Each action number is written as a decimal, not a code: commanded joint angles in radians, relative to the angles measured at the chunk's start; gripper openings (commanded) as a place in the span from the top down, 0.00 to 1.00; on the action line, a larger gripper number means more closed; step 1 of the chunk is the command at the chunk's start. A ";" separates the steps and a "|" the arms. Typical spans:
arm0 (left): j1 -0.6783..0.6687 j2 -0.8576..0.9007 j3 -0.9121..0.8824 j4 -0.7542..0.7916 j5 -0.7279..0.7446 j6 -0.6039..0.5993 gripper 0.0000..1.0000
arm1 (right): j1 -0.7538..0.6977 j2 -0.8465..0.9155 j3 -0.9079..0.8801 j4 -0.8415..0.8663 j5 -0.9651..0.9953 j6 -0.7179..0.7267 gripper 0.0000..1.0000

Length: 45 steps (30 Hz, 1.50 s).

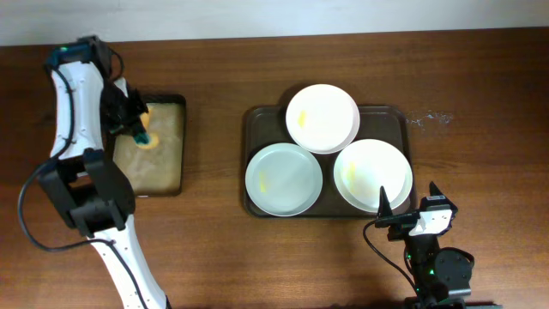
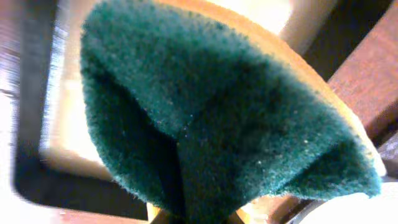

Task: Clean dirty plates on tray and stack at the side
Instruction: 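Carry the sponge with the left gripper onto the light blue plate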

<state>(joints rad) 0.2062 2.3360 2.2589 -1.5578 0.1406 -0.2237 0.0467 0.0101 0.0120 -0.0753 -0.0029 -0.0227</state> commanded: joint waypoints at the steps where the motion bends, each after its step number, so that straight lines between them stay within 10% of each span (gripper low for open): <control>1: -0.025 -0.060 -0.010 0.016 -0.158 0.019 1.00 | 0.005 -0.006 -0.006 -0.006 0.008 0.003 0.02; 19: -0.093 -0.073 -0.289 0.143 -0.165 0.019 1.00 | 0.005 -0.006 -0.006 -0.006 0.008 0.003 0.02; 25: -0.041 -0.101 0.060 -0.112 -0.214 -0.046 1.00 | 0.005 -0.006 -0.006 -0.006 0.008 0.003 0.02; 30: -0.078 -0.262 0.261 -0.130 0.069 -0.046 1.00 | 0.005 -0.006 -0.006 -0.006 0.008 0.003 0.02; 38: -0.431 -0.305 0.095 -0.119 0.143 -0.054 1.00 | 0.005 -0.006 -0.006 -0.006 0.008 0.003 0.01; 45: -0.760 -0.305 -0.421 0.255 -0.009 -0.353 1.00 | 0.005 -0.006 -0.006 -0.006 0.008 0.003 0.02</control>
<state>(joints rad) -0.4576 2.0277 1.9865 -1.3930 0.1997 -0.3977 0.0467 0.0101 0.0120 -0.0753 -0.0025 -0.0231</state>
